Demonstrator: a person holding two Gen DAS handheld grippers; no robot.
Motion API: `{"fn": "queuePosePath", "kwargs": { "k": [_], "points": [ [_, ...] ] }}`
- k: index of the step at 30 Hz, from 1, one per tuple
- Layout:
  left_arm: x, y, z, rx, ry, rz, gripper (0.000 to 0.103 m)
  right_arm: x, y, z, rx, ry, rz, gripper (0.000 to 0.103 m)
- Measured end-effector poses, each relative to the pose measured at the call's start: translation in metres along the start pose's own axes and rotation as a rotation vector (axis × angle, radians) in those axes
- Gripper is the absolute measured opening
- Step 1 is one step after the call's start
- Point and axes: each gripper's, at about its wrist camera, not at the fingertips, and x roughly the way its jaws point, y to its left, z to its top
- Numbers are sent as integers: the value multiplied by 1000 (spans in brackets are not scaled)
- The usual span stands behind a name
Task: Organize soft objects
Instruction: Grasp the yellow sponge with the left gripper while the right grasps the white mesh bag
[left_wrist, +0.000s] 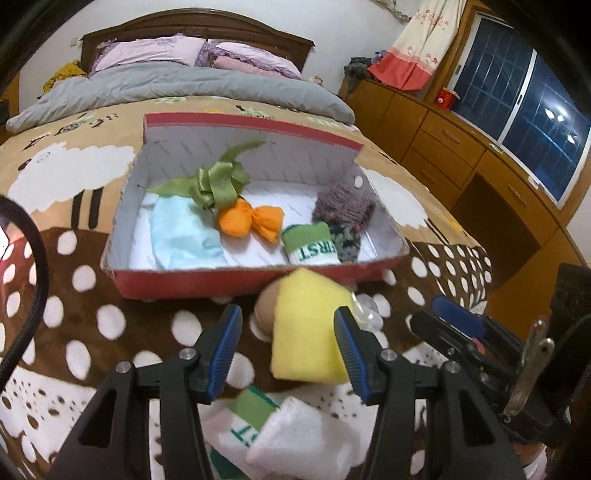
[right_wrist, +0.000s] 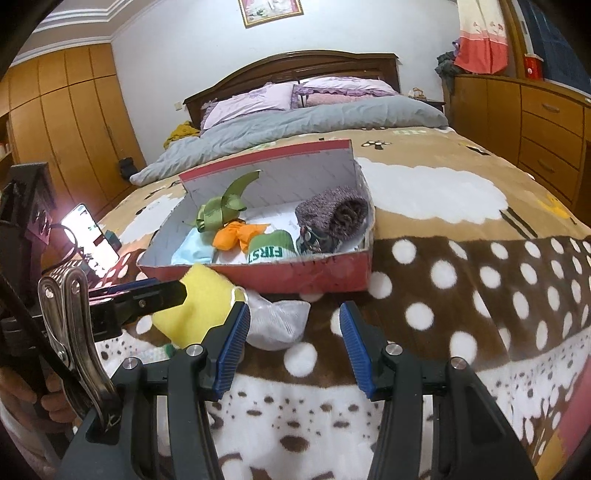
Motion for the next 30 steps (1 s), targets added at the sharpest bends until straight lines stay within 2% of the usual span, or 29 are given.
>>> {"fn": "queuePosePath", "kwargs": {
  "k": [6,14,16,17,18,26,30],
  "points": [
    [9,-7,-9,9,36,1,54,0,-3,-6,15,3,1,52],
    [15,-14,-14,28,43,-23,54,6,-7,-10,30,16,6,52],
    [16,-14,-15,28,43,-35,50,8,-7,-11,33,21,5,52],
    [16,-14,-15,30,43,-44,39,9,-7,-11,34,23,5,52],
    [15,-15,-15,33,43,-58,33,10,-8,-12,35,27,6,52],
    [-2,-11,-12,28,-19,-74,30,15,-8,-14,34,42,9,52],
    [-10,-4,-10,19,-46,-50,30,19,-3,-14,20,53,11,52]
  ]
}}
